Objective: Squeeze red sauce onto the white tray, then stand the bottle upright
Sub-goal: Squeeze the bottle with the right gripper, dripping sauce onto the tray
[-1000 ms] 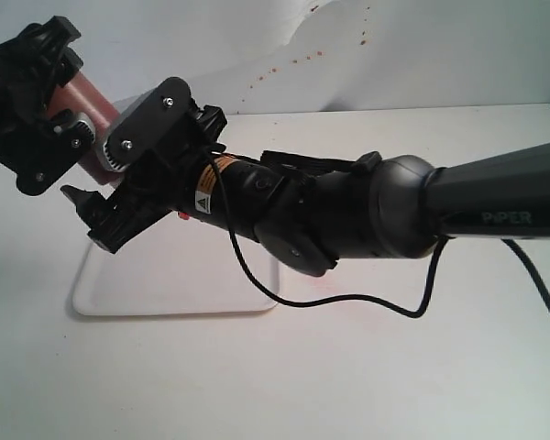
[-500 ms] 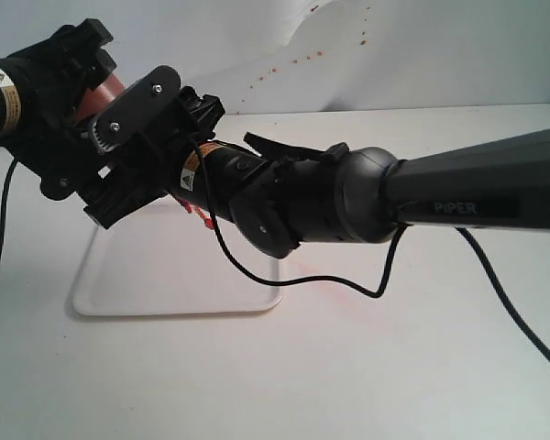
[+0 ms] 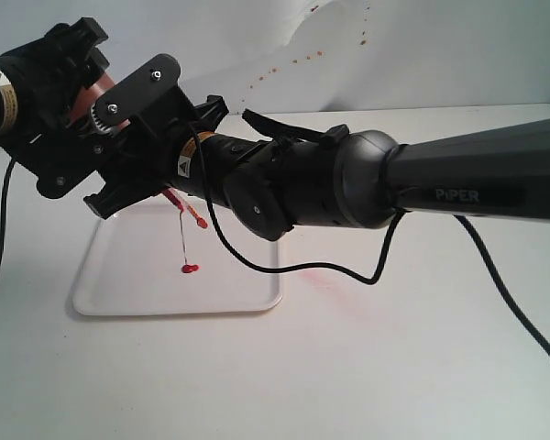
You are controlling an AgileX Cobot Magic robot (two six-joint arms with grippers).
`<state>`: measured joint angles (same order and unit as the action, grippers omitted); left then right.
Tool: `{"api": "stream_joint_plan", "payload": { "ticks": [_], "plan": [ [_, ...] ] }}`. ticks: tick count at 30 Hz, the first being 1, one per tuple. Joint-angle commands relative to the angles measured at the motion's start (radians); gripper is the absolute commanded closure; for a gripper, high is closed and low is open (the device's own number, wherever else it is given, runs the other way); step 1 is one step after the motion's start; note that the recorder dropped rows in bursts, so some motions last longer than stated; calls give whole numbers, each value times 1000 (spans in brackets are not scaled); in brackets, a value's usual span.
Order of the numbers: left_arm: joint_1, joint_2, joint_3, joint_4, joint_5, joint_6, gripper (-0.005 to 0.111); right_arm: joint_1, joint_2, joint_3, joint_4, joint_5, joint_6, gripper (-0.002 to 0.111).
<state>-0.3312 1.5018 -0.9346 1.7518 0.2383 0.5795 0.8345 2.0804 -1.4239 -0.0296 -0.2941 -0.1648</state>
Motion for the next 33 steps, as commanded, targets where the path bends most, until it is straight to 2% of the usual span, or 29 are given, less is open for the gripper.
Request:
{"api": "stream_joint_plan", "payload": {
  "ticks": [1,6,8,9,13,14,15,24,27,30,33],
  "plan": [
    [-10,-10,-12,-7,-5,-21,107,3,-5,-4,3,14,-14,108],
    [-10,-10,-12,-7,-5,-21,107,3,-5,-4,5,14,-12,105],
    [-10,-10,-12,-7,-5,-21,107,3,-5,-4,5,14,-14,90],
    [-10,-10,-12,-7,-5,-21,107,3,-5,-4,-1,14,-18,79],
    [-10,-10,-12,-7,-5,-21,107,3,-5,-4,-31,10,-18,15],
    [-10,-10,-12,-7,-5,-21,107,3,-5,-4,-33,8,-18,5],
    [-10,-10,-12,-7,-5,-21,107,3,-5,-4,-36,8,-21,3],
    [-10,-10,-12,-7,-5,-21,107,3,-5,-4,-36,8,-21,5],
    [-10,-10,-12,-7,-5,-21,107,3,-5,-4,-30,8,-21,16],
    [-10,-10,-12,-7,-5,-21,107,3,-5,-4,-30,23,-21,53],
    [-10,-10,-12,-7,-5,-21,107,3,-5,-4,-30,25,-21,106]
  ]
}}
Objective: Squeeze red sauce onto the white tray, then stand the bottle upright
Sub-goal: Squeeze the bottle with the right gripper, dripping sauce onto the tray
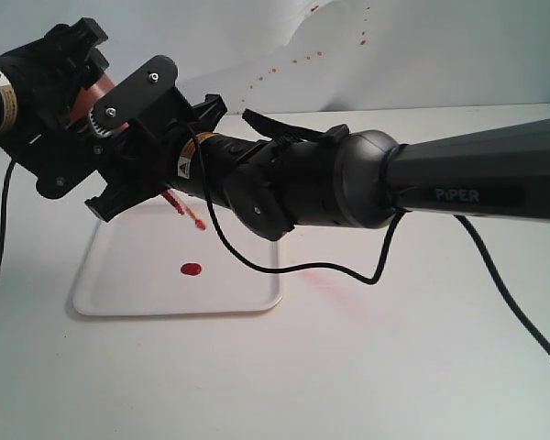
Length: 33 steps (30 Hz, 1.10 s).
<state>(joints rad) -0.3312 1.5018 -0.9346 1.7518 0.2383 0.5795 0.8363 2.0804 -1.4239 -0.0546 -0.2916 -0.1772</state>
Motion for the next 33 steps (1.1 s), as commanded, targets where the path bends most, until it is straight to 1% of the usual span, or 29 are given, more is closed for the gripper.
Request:
{"api": "stream_joint_plan", "payload": {
  "ticks": [1,8,10,12,14,16,18,20,22,28,33],
  "plan": [
    [-10,-10,-12,-7,-5,-21,107,1,-5,-4,0,22,-3,107],
    [-10,-10,-12,-7,-5,-21,107,1,-5,-4,0,21,-3,107],
    [-10,-10,-12,-7,-5,-21,107,1,-5,-4,2,21,-3,103],
    [-10,-10,-12,-7,-5,-21,107,1,-5,-4,2,21,-3,93],
    [-10,-10,-12,-7,-5,-21,107,1,-5,-4,2,21,-3,77],
    [-10,-10,-12,-7,-5,-21,107,1,-5,-4,2,15,-3,57],
    [-10,-10,-12,-7,-5,-21,107,1,-5,-4,2,5,-3,27],
    [-10,-10,-12,-7,-5,-21,107,1,-5,-4,2,5,-3,4],
    [-10,-10,-12,-7,-5,-21,107,1,-5,-4,7,9,-2,4],
    [-10,-10,-12,-7,-5,-21,107,1,-5,-4,21,9,-2,9],
    [-10,-10,-12,-7,-5,-21,107,1,-17,-4,21,50,-7,10]
  ]
}}
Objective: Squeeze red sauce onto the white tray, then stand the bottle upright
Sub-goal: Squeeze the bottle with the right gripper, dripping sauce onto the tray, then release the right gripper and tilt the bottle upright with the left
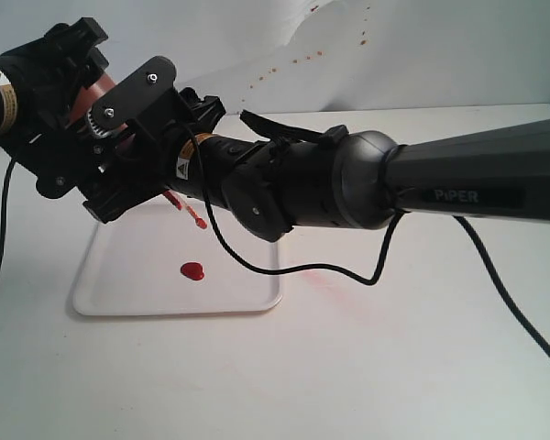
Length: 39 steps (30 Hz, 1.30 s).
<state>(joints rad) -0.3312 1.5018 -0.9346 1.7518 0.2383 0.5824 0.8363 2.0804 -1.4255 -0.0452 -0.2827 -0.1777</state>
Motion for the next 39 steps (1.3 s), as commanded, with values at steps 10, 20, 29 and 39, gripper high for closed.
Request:
{"api": "stream_joint_plan", "payload": {
  "ticks": [10,20,29,39],
  "plan": [
    [-10,-10,-12,-7,-2,-24,107,-2,-100,-2,2,242,-46,11],
    [-10,-10,-12,-7,-2,-28,107,-54,-161,-2,2,301,-46,11],
    [-10,-10,-12,-7,-2,-36,107,-150,-203,-2,2,458,-46,15],
    [-10,-10,-12,-184,2,-36,107,-265,-290,-2,-36,726,-82,16]
  ]
}}
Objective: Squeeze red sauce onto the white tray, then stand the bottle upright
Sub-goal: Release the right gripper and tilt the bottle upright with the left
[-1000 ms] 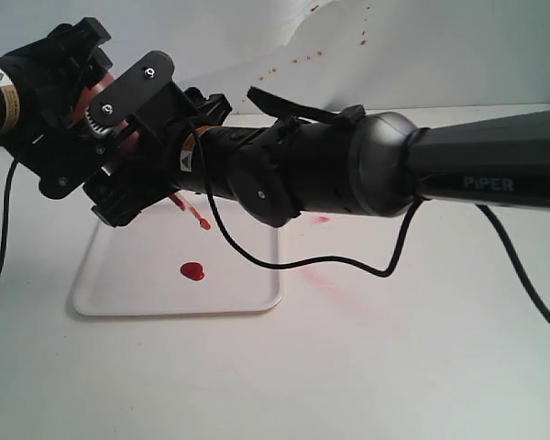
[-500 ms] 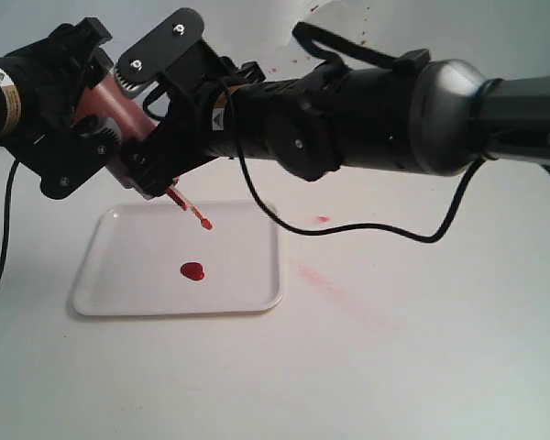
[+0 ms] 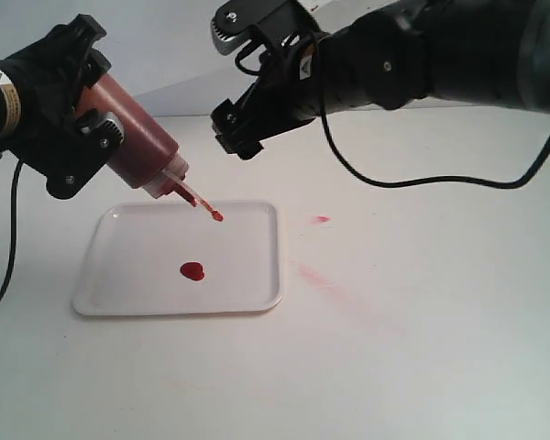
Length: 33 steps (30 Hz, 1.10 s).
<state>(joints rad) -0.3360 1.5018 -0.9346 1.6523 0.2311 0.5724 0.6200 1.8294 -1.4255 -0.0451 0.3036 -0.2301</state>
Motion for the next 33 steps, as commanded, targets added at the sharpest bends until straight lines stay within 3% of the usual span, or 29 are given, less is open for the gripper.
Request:
{"api": "stream_joint_plan", "payload": {
  "ticks": [1,4,10,14,17,21,27,30,33],
  "plan": [
    [-5,-10,-12,-92,17,-26,107,-63,-42,-2,-52,177,-30,16],
    [-5,-10,-12,-166,64,-26,107,-158,-44,-2,-52,262,45,16],
    [-5,-12,-12,-316,85,-87,107,-318,-44,16,169,262,34,16],
    [-3,-12,-12,-316,44,-328,107,-388,-44,127,397,167,-123,16],
    [-1,-12,-12,-316,-8,-502,107,-391,-44,275,666,-40,-362,16],
    [-1,-12,-12,-313,-52,-642,107,-391,-44,331,919,-73,-639,16],
    [-1,-12,-12,-313,-93,-728,107,-391,-44,331,1123,19,-802,16],
    [-1,-12,-12,-311,-186,-811,107,-389,-44,336,1414,283,-1165,16],
    [0,-14,-13,-311,-231,-843,107,-389,-44,347,1617,503,-1370,16]
  ]
}}
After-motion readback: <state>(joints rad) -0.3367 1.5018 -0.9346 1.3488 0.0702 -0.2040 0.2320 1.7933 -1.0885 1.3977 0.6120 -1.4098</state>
